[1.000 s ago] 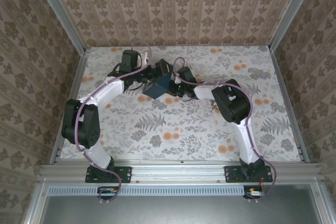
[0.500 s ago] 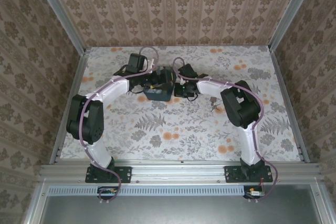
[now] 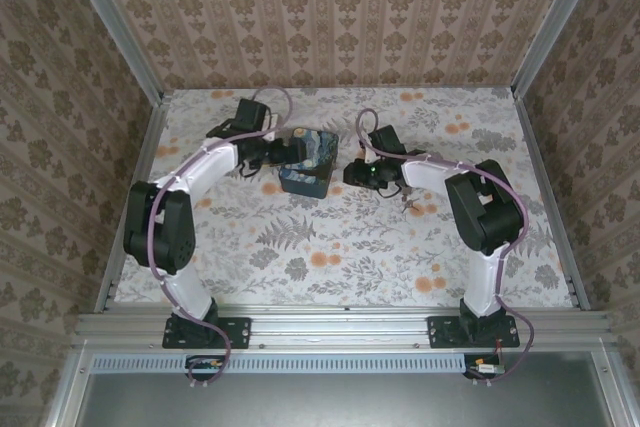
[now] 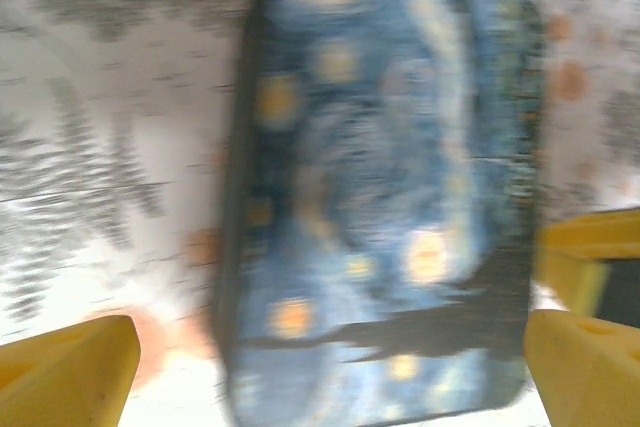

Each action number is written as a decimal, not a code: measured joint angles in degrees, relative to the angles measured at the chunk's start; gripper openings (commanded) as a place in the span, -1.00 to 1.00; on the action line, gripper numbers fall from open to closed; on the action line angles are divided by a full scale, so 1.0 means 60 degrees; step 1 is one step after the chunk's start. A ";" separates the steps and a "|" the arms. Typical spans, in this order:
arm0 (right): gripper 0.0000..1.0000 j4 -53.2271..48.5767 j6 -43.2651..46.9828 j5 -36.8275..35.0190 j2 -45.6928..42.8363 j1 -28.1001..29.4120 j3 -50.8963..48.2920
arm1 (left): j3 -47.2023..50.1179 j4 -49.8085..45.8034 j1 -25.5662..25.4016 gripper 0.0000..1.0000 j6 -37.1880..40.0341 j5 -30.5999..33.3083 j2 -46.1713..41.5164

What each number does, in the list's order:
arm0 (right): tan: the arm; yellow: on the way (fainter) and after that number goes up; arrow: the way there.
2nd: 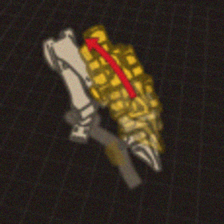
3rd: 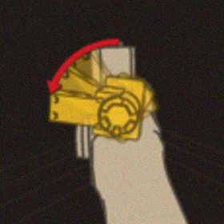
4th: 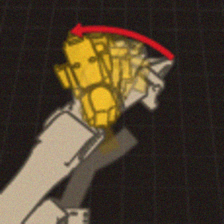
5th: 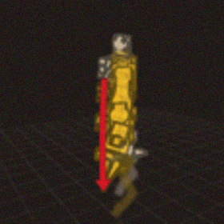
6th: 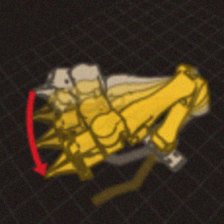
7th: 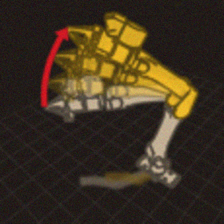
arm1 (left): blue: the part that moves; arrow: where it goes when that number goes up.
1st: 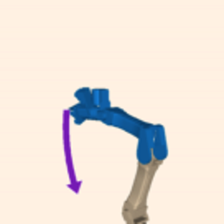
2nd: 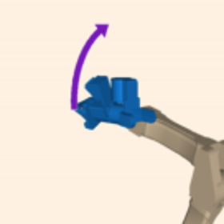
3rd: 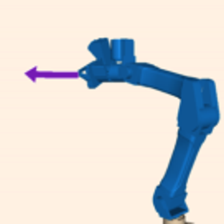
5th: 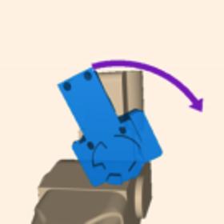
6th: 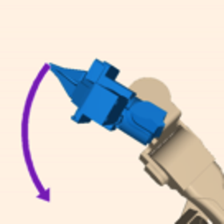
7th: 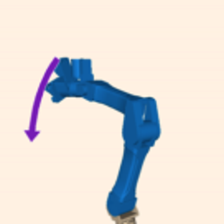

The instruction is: Unlock the padlock with the key

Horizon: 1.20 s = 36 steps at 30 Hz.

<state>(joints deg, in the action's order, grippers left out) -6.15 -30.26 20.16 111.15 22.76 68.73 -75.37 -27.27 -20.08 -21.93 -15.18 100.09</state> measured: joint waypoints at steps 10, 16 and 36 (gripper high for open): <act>1.00 0.0149 0.1217 -0.2386 -0.3719 -0.0973 -0.2353 | 0.4229 0.1851 0.1392 1.00 0.0867 0.2616 -0.2987; 1.00 0.1945 0.2805 -0.4401 -0.5938 -0.2124 -0.4849 | 0.6153 0.4674 0.2980 0.99 0.1967 0.3643 -0.3876; 1.00 0.8615 0.4761 -0.4539 -0.3836 -0.3570 -0.7712 | 0.8998 1.2546 0.2907 1.00 0.4029 0.3300 -0.1923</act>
<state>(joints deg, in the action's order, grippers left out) 45.54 -1.69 -7.07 88.14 1.34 22.46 -21.39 48.01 -2.63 2.24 4.62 88.55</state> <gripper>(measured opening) 0.999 0.997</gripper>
